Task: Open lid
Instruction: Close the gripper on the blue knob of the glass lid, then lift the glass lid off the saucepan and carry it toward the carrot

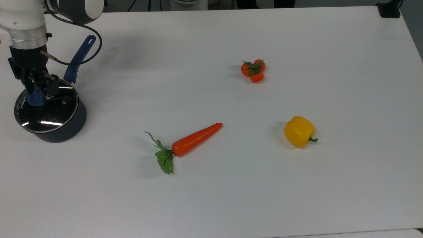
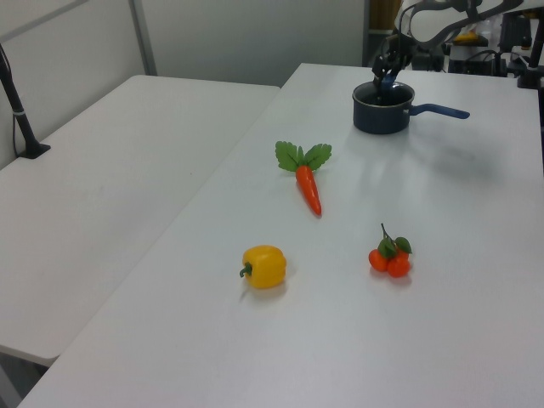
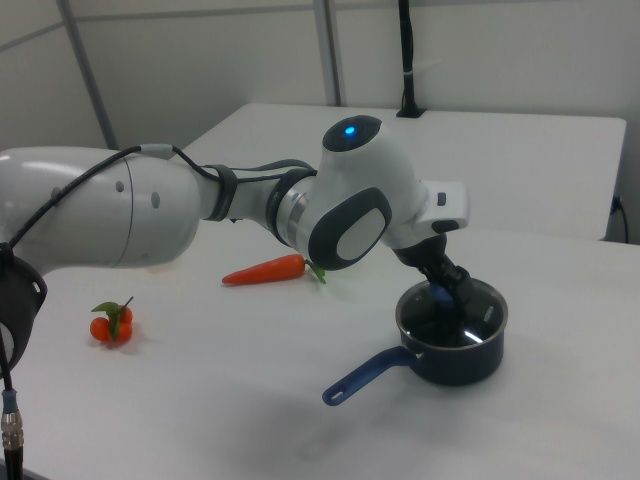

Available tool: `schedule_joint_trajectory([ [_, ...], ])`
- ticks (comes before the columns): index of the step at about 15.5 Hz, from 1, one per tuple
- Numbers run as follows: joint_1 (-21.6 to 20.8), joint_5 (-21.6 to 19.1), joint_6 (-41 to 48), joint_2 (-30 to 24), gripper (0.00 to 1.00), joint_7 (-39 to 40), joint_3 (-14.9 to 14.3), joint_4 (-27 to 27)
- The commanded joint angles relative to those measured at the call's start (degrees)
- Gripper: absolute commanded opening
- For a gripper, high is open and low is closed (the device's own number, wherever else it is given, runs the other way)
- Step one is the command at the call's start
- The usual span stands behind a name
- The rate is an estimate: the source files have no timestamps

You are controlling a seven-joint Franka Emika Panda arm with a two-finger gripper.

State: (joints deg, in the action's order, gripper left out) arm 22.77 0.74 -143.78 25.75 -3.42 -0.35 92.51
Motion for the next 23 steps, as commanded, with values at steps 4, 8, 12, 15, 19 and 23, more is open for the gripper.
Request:
schedule_joint_trajectory([
  [4,-0.4,0.0,-1.1,-5.8,0.38,0.6,-0.3,4.4],
  [8,-2.7,0.0,-1.2,-11.5,0.39,0.4,0.1,9.9],
  [12,-8.7,0.0,-1.2,-17.2,0.39,0.0,0.3,17.3],
  [15,-13.6,0.1,-1.3,-18.6,0.39,-0.4,0.4,21.3],
  [19,-18.8,0.1,-1.4,-18.9,0.39,-0.7,0.9,25.2],
  [23,-22.9,0.1,-1.4,-17.8,0.39,-0.7,0.9,26.4],
])
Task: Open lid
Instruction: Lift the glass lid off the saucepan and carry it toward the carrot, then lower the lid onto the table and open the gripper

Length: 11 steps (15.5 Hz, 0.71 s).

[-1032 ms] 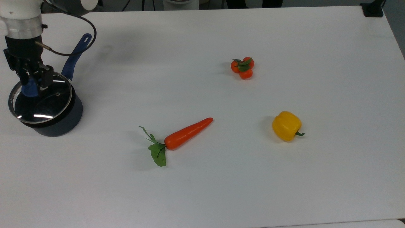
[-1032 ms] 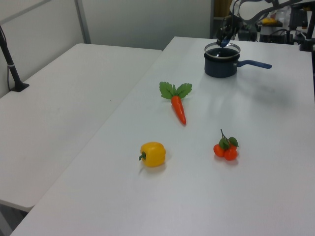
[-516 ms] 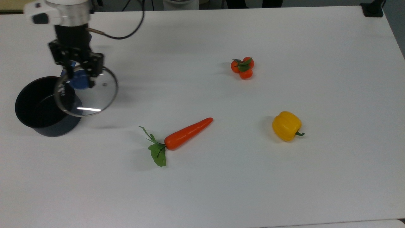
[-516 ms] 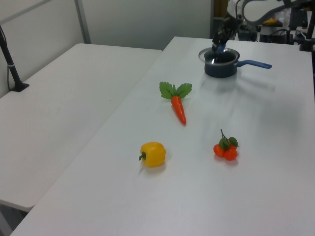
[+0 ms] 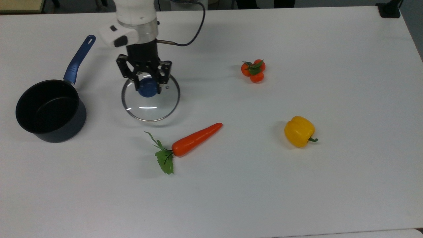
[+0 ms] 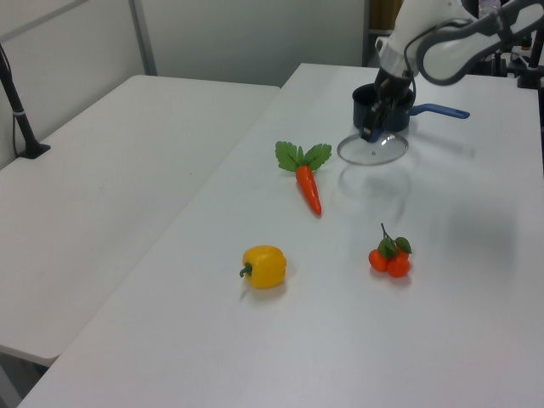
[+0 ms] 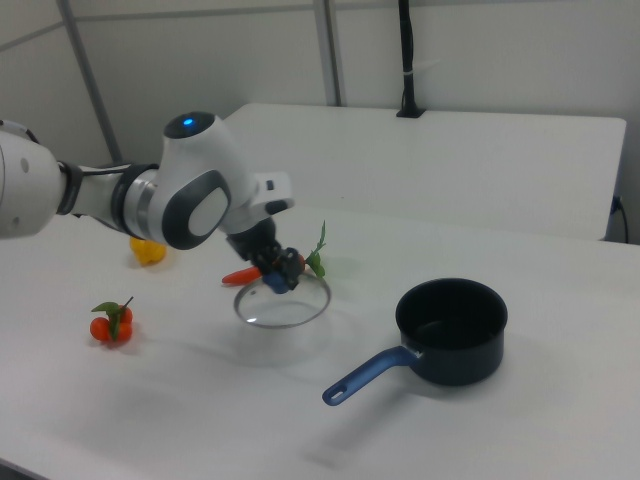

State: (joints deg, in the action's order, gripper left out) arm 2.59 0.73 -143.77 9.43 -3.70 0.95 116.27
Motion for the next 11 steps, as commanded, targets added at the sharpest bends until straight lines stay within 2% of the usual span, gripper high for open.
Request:
schedule_joint_trajectory([
  [1,-3.5,0.1,-1.7,-1.0,0.39,-0.4,-0.3,2.7],
  [4,-4.8,0.8,-2.4,1.0,0.39,-0.3,-0.4,2.2],
  [6,-4.8,1.5,-5.9,2.9,0.39,-0.4,-0.3,2.2],
  [11,-5.6,1.5,-9.0,4.4,0.41,-0.4,-0.3,2.0],
])
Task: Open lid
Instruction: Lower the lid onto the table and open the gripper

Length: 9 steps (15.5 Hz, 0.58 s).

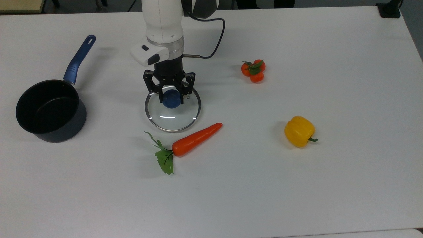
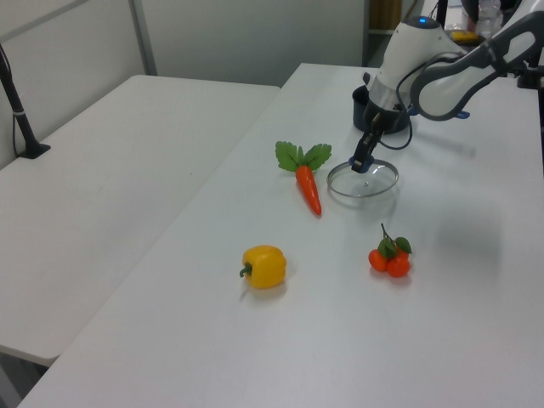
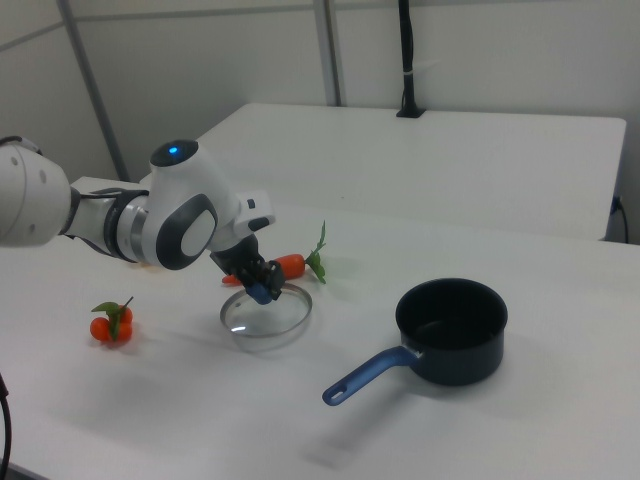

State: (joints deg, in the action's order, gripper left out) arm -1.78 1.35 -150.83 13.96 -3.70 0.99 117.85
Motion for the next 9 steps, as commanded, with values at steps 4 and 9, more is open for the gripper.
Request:
schedule_joint_trajectory([
  [4,-1.8,0.8,-1.7,0.6,0.47,-0.4,-0.4,0.4],
  [9,-1.8,0.9,-1.2,0.5,1.0,-0.4,-0.4,0.2],
])
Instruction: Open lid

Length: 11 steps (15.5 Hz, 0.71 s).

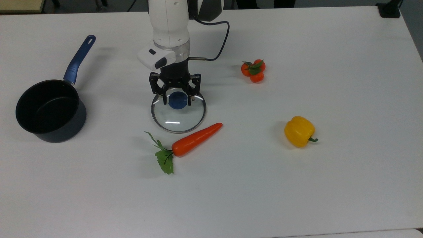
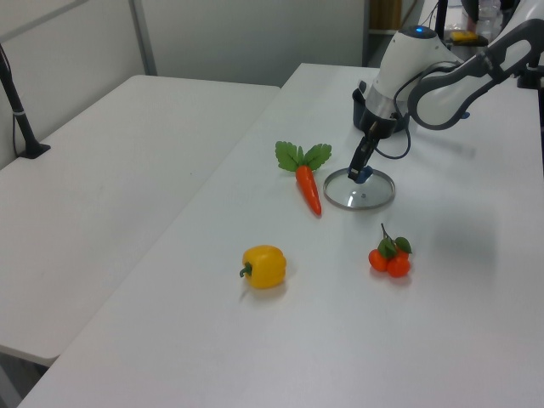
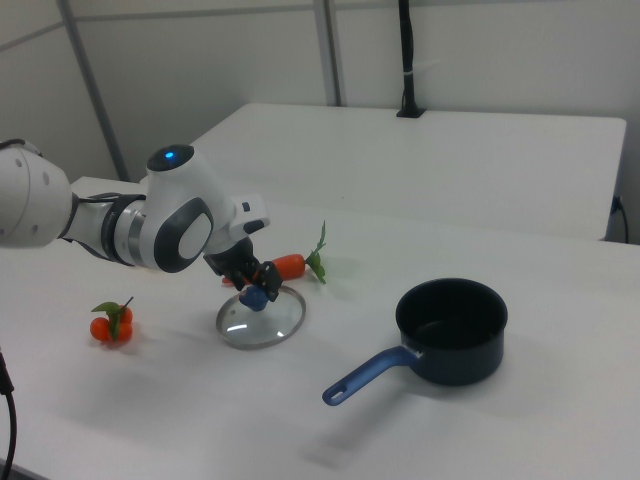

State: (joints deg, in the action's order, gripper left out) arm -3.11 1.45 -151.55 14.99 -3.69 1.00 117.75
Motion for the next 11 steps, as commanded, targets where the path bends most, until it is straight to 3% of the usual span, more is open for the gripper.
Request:
schedule_joint_trajectory([
  [1,-0.6,0.7,-0.2,-0.8,1.0,-0.4,-0.5,0.2],
  [4,-0.6,0.7,6.5,-1.5,1.0,-0.4,-0.5,-2.7],
  [11,-2.3,1.9,39.0,-6.9,1.0,-2.7,-0.6,-18.6],
])
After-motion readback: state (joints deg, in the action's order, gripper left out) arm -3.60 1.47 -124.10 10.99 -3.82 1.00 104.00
